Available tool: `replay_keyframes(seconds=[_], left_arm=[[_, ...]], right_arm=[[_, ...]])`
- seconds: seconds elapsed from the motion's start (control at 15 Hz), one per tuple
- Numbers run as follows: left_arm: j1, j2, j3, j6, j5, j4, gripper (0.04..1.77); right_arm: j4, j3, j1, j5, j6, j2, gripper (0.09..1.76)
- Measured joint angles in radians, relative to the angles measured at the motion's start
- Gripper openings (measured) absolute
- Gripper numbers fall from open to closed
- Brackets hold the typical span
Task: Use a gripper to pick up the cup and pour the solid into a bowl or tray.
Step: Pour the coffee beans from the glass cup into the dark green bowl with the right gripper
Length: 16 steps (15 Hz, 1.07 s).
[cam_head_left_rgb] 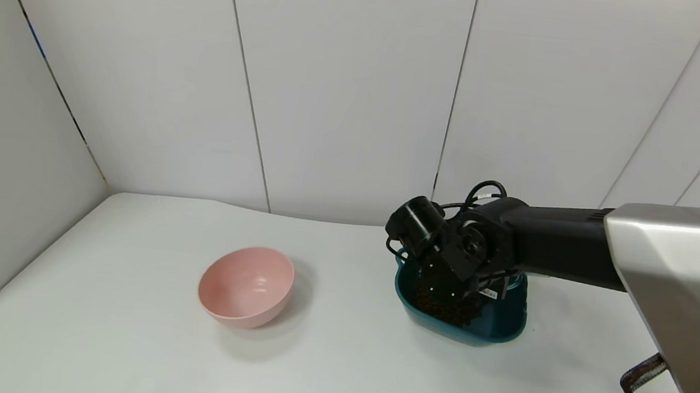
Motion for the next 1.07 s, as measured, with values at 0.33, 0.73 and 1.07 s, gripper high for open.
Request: replay_keyframes(seconds=[0.33,0.73,1.07], left_arm=[[0.000,0.000,0.000,0.000,0.000,0.000,1.72],[0.000,0.000,0.000,0.000,0.000,0.000,1.72],[0.000,0.000,0.000,0.000,0.000,0.000,1.72]], right_arm=[[0.001,0.002,0.003,-0.006,0.000,-0.001,1.34],[0.002,0.006,0.009,-0.027,-0.003,0.000,1.34],[0.001,0.006,0.011,-0.028,-0.003,0.004,1.34]])
